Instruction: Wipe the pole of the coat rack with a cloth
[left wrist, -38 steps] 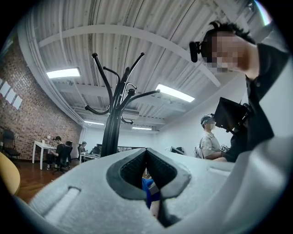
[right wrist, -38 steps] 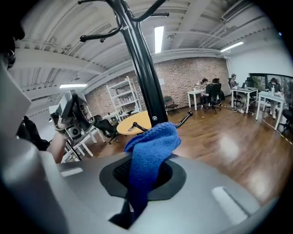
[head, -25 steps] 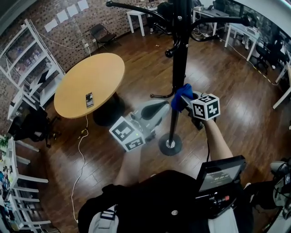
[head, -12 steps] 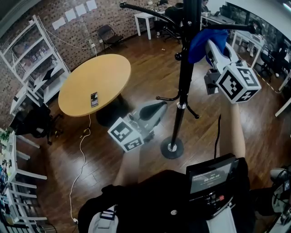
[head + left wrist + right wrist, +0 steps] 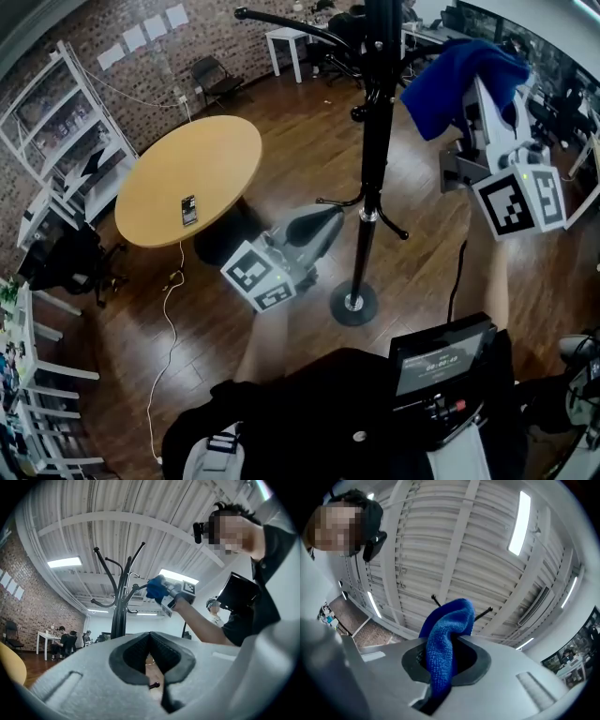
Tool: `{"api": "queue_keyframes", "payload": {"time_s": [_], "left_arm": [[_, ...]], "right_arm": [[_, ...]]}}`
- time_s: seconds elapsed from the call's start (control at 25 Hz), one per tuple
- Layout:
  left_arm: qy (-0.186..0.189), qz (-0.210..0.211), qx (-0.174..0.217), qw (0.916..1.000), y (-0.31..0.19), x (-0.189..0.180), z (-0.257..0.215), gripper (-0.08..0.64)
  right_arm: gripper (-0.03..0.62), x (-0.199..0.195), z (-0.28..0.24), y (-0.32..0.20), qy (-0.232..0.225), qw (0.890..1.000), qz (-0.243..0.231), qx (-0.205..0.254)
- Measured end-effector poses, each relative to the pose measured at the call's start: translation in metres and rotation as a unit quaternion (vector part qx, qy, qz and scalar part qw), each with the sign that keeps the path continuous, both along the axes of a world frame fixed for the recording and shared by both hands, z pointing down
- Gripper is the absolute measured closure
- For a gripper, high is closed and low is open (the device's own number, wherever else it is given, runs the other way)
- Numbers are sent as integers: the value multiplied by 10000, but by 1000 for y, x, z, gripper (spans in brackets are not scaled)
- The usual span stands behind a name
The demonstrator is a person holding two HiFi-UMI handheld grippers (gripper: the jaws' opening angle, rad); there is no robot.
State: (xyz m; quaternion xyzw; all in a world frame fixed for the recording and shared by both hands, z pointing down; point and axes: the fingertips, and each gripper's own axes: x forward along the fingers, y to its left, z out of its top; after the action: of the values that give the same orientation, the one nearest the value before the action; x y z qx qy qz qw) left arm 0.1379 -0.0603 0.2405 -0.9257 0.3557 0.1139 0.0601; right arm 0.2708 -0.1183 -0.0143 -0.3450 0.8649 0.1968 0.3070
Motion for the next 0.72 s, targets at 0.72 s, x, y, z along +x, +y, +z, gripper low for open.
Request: {"api": "queue_keyframes", "payload": {"time_s": [0.72], "left_arm": [[-29,-312,-546,9980,-8,10,30,558]], "right_arm": [[571,-86,349,-98,3295,8761,-1036,-3363]]}}
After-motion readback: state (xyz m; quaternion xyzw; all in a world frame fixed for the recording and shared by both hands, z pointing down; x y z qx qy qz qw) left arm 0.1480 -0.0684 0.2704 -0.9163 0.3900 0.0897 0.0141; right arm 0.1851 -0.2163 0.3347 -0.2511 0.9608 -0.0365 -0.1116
